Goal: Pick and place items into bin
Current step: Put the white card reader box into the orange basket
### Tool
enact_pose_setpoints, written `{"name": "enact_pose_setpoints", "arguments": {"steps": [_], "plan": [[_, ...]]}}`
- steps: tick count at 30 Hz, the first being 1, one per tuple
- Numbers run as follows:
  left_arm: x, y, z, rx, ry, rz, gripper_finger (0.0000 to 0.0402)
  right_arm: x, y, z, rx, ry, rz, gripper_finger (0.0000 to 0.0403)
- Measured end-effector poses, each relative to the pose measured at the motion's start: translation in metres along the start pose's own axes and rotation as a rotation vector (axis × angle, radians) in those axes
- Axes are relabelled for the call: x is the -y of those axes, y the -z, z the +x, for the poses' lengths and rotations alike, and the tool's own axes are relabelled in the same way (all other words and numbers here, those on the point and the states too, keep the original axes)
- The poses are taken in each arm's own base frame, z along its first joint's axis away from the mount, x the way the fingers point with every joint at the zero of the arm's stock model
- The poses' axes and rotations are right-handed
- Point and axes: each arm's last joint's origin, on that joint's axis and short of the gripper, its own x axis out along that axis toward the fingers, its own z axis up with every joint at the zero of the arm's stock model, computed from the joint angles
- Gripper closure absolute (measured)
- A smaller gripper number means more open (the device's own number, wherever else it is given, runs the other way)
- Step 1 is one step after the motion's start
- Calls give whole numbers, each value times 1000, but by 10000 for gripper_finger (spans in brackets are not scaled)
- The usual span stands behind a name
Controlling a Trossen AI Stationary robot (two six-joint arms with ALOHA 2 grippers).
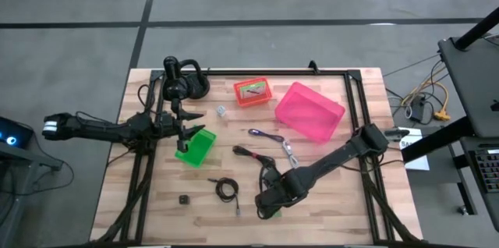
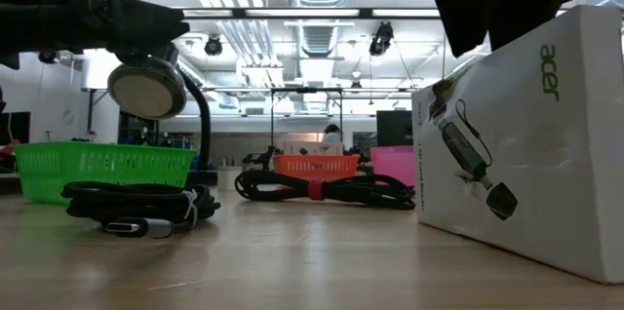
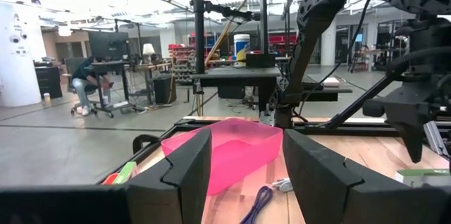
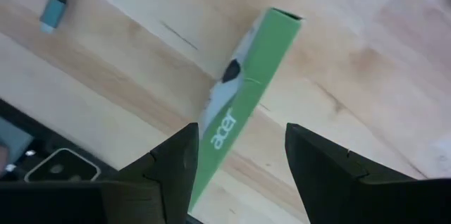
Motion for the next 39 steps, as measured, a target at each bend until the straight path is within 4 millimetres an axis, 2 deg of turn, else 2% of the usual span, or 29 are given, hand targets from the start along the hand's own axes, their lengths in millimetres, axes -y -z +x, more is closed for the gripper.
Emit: {"name": "enact_pose_setpoints", "arguments": {"steps": [8, 22, 39], "plan": [[0, 0, 0, 1, 0, 0, 240, -1, -1, -2, 35, -6, 1, 204], [0, 0, 0, -1, 1, 0, 240, -3, -1, 14, 31, 29, -1, 204], [0, 0, 0, -1, 0, 0, 240, -4, -1, 18, 24, 16, -9, 204]]}}
